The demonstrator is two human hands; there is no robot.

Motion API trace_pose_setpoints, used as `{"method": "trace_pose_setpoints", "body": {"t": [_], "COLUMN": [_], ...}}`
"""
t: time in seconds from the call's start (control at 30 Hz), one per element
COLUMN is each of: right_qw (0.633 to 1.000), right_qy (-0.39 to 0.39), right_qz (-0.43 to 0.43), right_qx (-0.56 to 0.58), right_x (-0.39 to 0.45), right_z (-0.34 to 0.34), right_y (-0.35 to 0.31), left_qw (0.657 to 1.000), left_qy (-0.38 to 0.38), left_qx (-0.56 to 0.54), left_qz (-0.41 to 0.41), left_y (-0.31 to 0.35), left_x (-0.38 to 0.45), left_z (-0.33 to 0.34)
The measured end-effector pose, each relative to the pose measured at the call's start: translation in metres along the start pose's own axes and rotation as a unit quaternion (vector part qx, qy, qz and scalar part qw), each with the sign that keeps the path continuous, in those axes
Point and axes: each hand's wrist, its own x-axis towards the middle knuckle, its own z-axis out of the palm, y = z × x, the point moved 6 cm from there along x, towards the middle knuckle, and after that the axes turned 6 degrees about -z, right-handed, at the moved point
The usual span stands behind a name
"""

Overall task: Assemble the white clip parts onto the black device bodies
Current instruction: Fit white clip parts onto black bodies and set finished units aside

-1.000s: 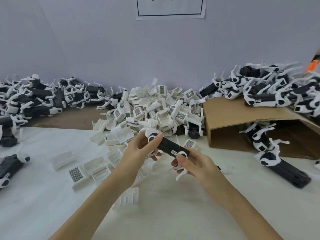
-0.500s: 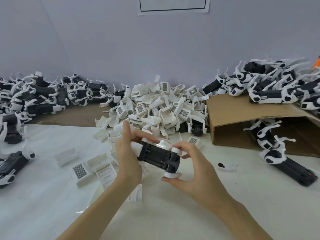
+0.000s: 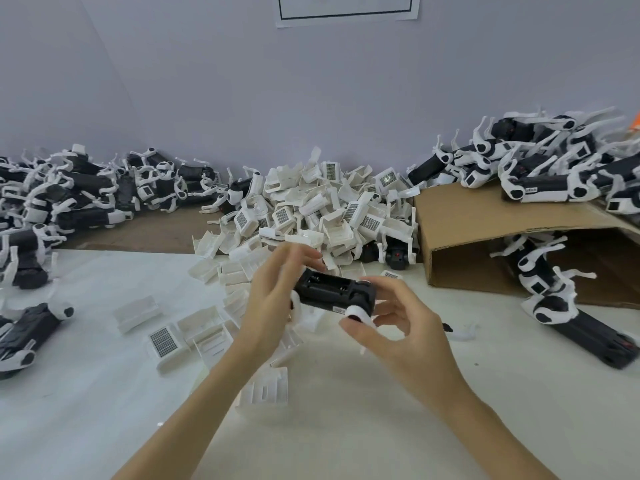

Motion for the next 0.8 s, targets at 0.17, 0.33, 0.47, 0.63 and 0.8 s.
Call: {"method": "trace_pose_setpoints", "body": {"t": [0.17,0.33,0.47,0.63,0.8], "right_qw": [0.990,0.998,0.926,0.915,0.927], "right_qy": [0.010,0.029,-0.088,-0.110,-0.068], "right_qz": [0.098,0.046,-0.079,-0.037,-0.019], "right_qx": [0.100,0.011,-0.359,-0.387,-0.368], "right_x": [0.007,0.014,0.020,0.020,0.020], "right_z": [-0.003,-0.019,-0.029,-0.032,-0.033], "right_y": [0.015,0.026,0.039,0.050,0.043], "left_qw": [0.989,0.987,0.977,0.990,0.985], "left_qy": [-0.022,0.042,0.051,0.092,0.050], "left_qx": [0.116,-0.035,-0.098,0.034,0.166], "left_qz": [-0.088,-0.152,-0.185,-0.106,0.001], "left_y": [-0.014,-0.017,-0.019,-0.012,-0.005], "left_x": [0.001,-0.001,-0.001,0.000,-0.009], "left_z": [0.007,0.001,-0.003,-0.009,0.012]}}
